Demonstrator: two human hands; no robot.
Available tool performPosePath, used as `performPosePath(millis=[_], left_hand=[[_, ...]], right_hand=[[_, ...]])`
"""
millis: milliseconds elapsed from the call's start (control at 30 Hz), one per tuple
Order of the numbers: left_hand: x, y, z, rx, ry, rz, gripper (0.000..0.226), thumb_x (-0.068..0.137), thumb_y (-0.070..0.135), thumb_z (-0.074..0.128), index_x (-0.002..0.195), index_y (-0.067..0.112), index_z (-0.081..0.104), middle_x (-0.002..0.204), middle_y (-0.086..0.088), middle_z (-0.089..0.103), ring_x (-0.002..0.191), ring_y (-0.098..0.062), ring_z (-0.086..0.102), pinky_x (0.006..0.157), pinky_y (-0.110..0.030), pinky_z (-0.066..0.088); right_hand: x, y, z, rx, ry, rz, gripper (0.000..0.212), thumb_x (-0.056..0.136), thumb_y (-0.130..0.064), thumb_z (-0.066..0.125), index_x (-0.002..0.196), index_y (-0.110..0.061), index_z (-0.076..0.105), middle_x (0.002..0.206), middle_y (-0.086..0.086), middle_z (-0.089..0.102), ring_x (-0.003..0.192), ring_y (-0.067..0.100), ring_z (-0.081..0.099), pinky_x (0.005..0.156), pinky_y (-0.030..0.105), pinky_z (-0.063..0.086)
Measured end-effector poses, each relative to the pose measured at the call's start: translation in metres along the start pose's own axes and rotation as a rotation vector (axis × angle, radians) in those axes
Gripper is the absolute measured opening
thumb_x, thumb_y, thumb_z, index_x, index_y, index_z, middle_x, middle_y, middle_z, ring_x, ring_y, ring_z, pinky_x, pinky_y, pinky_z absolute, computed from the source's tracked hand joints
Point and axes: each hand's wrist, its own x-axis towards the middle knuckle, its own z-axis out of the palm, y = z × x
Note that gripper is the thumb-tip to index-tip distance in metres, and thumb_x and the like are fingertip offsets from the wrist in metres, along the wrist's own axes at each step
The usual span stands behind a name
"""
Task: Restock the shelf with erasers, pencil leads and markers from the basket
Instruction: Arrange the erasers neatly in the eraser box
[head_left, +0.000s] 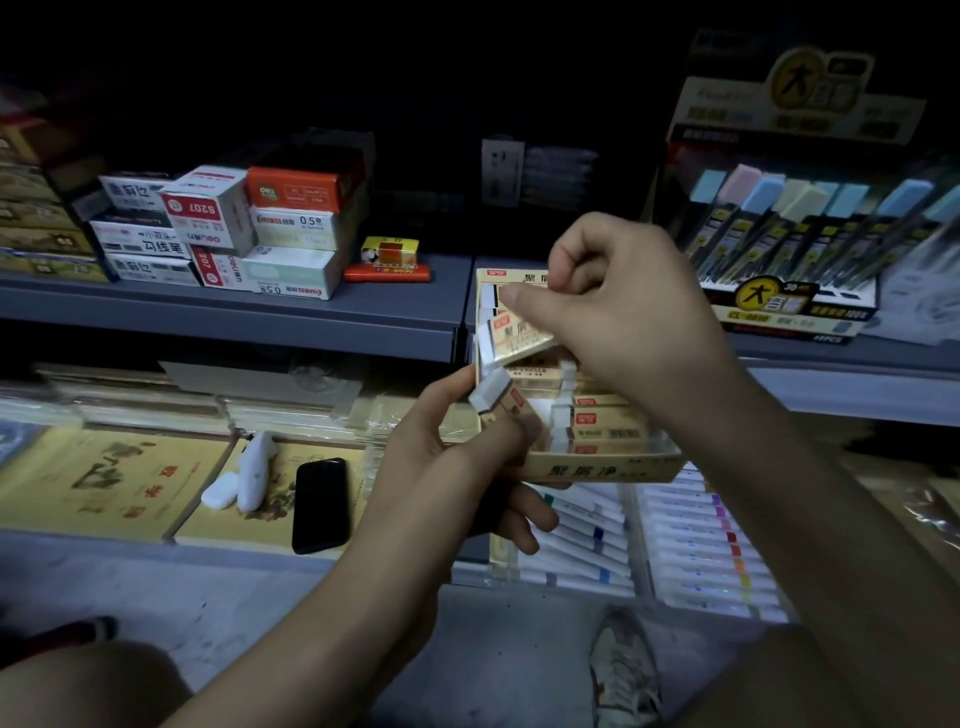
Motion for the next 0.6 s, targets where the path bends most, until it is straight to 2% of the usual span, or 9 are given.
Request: performPosePath(millis=[133, 267, 433, 600], left_hand=[[0.0001, 0.0004, -0.0007, -0.001, -0.004, -0.006, 0.04, 0.094, 0.01, 0.066, 0.132, 0.02, 0.06, 0.079, -0.019, 0.075, 0.054, -0.03, 0.062, 0.047, -0.03, 0.051], [-0.0003, 0.0007, -0.0013, 0.003, -0.006, -0.003, 0.042, 0.094, 0.009, 0.066, 0.134, 0.019, 0.059, 0.084, -0.02, 0.076, 0.054, -0.03, 0.062, 0.047, -0.03, 0.051], [-0.0002, 0.0002, -0.0009, -0.007, -0.004, 0.0, 0.039, 0.094, 0.008, 0.066, 0.131, 0.019, 0.061, 0.087, -0.023, 0.075, 0.053, -0.03, 0.062, 0.047, -0.03, 0.051], [-0.0005, -0.0005, -0.0021, -0.011, 0.002, 0.002, 0.041, 0.094, 0.009, 0.067, 0.134, 0.017, 0.059, 0.083, -0.02, 0.074, 0.053, -0.03, 0.062, 0.047, -0.03, 0.05]], right_hand=[[-0.0042, 0.0032, 0.0028, -0.114, 0.04, -0.03, 0.032, 0.084, -0.036, 0.081, 0.072, -0.017, 0.058, 0.059, -0.002, 0.057, 0.054, 0.008, 0.056, 0.056, 0.029, 0.047], [-0.0083, 0.0047, -0.0011, -0.209, 0.052, -0.056, 0.035, 0.085, -0.037, 0.078, 0.069, -0.017, 0.055, 0.058, 0.0, 0.057, 0.055, 0.014, 0.058, 0.054, 0.028, 0.046], [-0.0103, 0.0039, -0.0035, -0.249, 0.035, -0.086, 0.039, 0.085, -0.039, 0.079, 0.066, -0.015, 0.054, 0.056, 0.001, 0.056, 0.053, 0.012, 0.055, 0.053, 0.025, 0.04], [-0.0103, 0.008, 0.0028, -0.236, 0.062, -0.114, 0.044, 0.084, -0.043, 0.079, 0.063, -0.015, 0.052, 0.051, 0.001, 0.052, 0.049, 0.012, 0.051, 0.051, 0.027, 0.041]])
